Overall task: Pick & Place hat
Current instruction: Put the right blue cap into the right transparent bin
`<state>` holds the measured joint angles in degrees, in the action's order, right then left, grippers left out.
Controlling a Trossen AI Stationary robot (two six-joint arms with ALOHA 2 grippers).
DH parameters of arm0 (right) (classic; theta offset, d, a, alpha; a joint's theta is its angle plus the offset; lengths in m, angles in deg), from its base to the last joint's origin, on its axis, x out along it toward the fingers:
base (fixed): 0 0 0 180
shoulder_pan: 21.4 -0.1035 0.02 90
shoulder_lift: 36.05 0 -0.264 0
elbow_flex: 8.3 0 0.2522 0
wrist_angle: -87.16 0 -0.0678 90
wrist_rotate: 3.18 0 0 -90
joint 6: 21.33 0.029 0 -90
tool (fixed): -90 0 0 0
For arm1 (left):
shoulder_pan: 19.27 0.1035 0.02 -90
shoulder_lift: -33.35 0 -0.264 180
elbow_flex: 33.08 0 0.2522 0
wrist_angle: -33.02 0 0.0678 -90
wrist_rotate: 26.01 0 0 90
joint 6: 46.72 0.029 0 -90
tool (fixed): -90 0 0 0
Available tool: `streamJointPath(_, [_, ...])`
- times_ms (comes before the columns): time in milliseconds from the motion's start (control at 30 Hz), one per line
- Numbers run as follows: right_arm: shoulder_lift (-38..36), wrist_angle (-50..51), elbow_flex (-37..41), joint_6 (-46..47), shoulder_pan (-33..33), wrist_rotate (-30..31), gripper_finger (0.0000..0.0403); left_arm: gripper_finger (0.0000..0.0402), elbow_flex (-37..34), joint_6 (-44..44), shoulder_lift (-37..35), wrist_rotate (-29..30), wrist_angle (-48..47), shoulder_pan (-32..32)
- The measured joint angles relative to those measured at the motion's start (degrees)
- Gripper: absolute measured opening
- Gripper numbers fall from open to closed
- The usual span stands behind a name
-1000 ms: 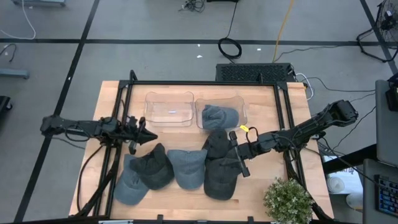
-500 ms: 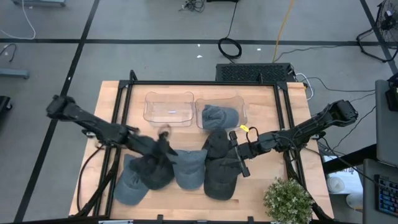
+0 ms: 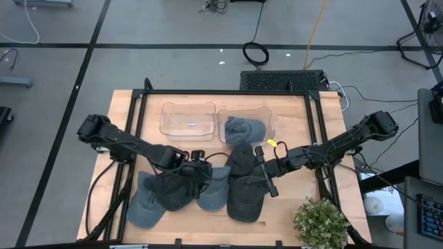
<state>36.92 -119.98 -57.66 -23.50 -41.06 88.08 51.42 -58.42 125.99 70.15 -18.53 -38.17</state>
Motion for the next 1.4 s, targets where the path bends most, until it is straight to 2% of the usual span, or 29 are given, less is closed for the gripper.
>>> streamJointPath(267, [0.0, 0.03, 0.0, 0.02, 0.0, -0.04, 0.0212, 0.0218, -0.57, -2.32, 0.08, 3.09, -2.24, 2.61])
streamJointPath(567, [0.0, 0.63, 0.0, 0.04, 0.0, -0.02, 0.0212, 0.0218, -0.79, -3.76, 3.73, -3.39, -2.27, 4.3])
streamJointPath(800, [0.0, 0.59, 0.0, 0.04, 0.0, 0.0, 0.0212, 0.0216, -0.83, -1.91, 6.52, -3.67, -3.07, 5.17])
streamJointPath(867, [0.0, 0.63, 0.0, 0.04, 0.0, 0.02, 0.0212, 0.02, -0.83, -1.92, 6.28, -3.72, -2.91, 5.1])
streamJointPath(933, [0.0, 0.61, 0.0, 0.04, 0.0, 0.04, 0.0212, 0.0167, -0.83, -1.96, 5.36, -4.93, -3.19, 5.04])
streamJointPath(1100, [0.0, 0.62, 0.0, 0.04, 0.0, 0.07, 0.0212, 0.0029, -0.83, -3.28, 1.21, -9.07, -3.26, 5.06])
streamJointPath(1133, [0.0, 0.63, 0.0, 0.04, 0.0, 0.07, 0.0212, 0.0016, -0.83, -2.68, 0.19, -9.16, -3.3, 4.96])
streamJointPath(1300, [0.0, 0.61, 0.0, 0.04, 0.0, 0.15, 0.0212, 0.0006, -0.83, 0.14, -6.91, -3.88, -4.04, 3.11])
streamJointPath(1400, [0.0, 0.33, 0.0, 0.04, 0.0, 0.5, 0.0212, 0.0005, -0.83, -2.77, -11.91, 2.71, -3.97, 2.78])
